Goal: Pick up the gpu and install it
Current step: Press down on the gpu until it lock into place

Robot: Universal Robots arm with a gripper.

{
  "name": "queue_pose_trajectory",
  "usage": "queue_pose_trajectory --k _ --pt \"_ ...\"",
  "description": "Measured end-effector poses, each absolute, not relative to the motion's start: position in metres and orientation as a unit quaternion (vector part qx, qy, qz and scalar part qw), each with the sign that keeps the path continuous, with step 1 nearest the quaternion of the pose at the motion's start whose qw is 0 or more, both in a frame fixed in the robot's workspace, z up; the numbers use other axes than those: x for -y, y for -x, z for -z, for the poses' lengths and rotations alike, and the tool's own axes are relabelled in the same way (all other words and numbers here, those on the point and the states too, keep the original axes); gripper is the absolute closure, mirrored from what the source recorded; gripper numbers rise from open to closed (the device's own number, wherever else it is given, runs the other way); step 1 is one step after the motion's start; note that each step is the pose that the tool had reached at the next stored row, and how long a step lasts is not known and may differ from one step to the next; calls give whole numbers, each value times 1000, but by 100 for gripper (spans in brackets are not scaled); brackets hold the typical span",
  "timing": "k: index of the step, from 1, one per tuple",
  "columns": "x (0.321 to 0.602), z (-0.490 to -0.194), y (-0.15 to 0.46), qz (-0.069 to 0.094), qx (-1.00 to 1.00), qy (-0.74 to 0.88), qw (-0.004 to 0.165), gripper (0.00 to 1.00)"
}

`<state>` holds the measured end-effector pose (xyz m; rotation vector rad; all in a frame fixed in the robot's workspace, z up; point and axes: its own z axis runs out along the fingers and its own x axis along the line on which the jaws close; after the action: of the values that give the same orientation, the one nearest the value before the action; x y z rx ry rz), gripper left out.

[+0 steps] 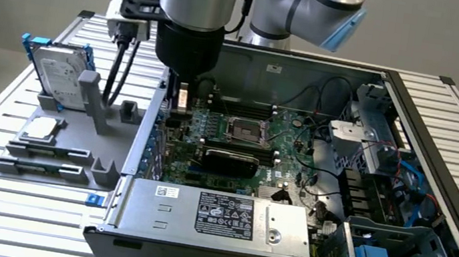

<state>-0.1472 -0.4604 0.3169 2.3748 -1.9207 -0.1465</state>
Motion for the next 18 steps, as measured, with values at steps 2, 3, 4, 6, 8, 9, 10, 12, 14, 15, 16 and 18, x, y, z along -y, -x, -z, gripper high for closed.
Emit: queue_pose_trajectory --k 2,3,4,6,8,9,10,12,14,15,16,18 --pt "460 -316 147 48 623 -780 42 89" --pt "460 -315 147 48 621 -781 41 89" --pt "460 -314 147 49 618 -783 40 89" --pt "460 -313 147 50 614 -787 39 89" --pt "460 -313 147 51 611 -789 38 89" --pt "460 -313 147 51 610 -790 37 89" --pt "460 -313 147 50 610 -790 36 89" --pt "460 -312 147 47 610 -791 32 89" --pt "459 -311 147 46 610 -791 28 89" --pt "459 -310 148 45 610 -791 28 89" --pt "459 -310 149 46 610 -791 28 89" --pt "459 -309 151 46 610 -791 27 89"
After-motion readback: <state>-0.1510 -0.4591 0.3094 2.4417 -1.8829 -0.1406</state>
